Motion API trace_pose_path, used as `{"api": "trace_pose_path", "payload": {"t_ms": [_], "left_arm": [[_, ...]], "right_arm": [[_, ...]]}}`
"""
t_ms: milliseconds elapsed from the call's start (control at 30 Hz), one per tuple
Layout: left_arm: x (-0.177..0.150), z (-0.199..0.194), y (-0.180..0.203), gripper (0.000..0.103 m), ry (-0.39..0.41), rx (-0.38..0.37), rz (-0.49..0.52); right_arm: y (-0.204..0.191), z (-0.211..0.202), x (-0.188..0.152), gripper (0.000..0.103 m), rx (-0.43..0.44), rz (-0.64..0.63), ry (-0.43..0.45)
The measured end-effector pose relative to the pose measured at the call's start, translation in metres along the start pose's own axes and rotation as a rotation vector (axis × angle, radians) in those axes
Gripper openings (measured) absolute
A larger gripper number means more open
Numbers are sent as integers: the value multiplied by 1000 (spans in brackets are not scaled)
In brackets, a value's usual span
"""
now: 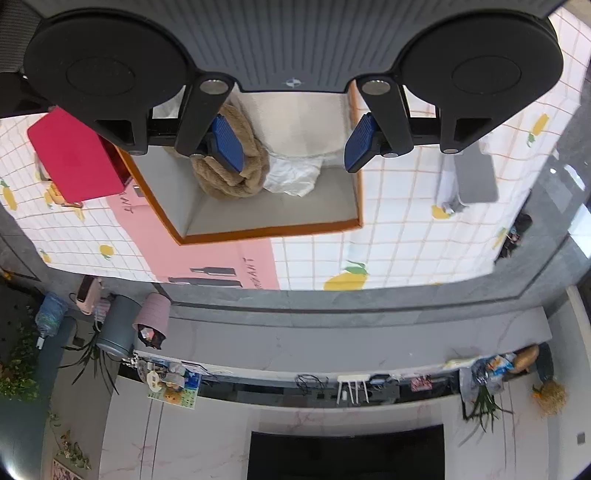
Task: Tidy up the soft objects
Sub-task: 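Move both tools back to the silver snack packet and yellow cloth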
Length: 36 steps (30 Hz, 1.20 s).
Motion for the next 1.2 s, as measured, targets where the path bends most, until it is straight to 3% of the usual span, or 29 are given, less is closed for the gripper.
{"api": "trace_pose_path", "payload": {"t_ms": [167,467,567,733,900,1200], "left_arm": [[2,-8,2,74,39,39,36],[2,-33,16,75,75,22,68],[1,-49,28,75,103,11,83],[-3,-76,48,76,142,-18,55],[-17,-94,80,76,174,-30,82],[-58,-93,147,76,205,-59,96]], "right_arm": [[-5,-14,2,67,34,25,35],[-14,-54,6,82,74,43,147],[-10,-69,3,89,85,52,178],[9,-99,-14,93,79,76,237],[47,-120,-57,96,27,137,259],[148,-118,-182,97,-82,388,200]]}}
Point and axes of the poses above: each gripper's, at about its wrist camera, not at the fingertips, and z roughly the way its jaws point, y to its right, x to its top, the point moved 6 cm from there along z, roughly the way its jaws point, and after that the axes turned 4 degrees about x, right-handed, at the moved point
